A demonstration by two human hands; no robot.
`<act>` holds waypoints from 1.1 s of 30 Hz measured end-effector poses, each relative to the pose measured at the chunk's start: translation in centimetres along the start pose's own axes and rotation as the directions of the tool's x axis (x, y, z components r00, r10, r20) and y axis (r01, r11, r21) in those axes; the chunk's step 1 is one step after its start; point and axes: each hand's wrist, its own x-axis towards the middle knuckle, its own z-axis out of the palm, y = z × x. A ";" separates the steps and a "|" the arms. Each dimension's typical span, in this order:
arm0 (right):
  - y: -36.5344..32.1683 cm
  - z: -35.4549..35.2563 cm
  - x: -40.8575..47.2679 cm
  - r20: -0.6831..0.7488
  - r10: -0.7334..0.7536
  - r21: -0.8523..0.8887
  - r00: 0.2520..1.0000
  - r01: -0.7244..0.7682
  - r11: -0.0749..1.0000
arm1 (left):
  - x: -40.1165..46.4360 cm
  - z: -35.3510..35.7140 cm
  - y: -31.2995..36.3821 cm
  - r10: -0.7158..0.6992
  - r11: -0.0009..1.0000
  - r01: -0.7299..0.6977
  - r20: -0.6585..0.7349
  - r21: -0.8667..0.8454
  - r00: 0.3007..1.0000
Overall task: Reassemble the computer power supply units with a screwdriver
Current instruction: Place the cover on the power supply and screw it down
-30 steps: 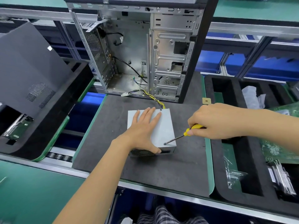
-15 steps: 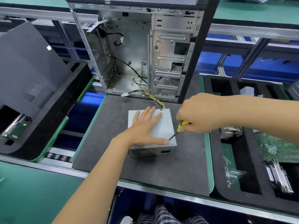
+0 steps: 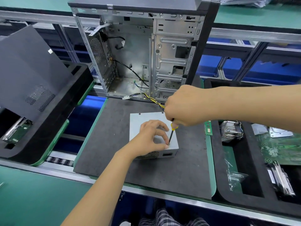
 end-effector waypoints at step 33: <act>-2.7 -1.7 -0.8 0.085 0.140 -0.009 0.987 -0.140 0.990 | -0.5 0.2 1.5 -0.066 0.912 0.004 -0.138 -0.409 0.988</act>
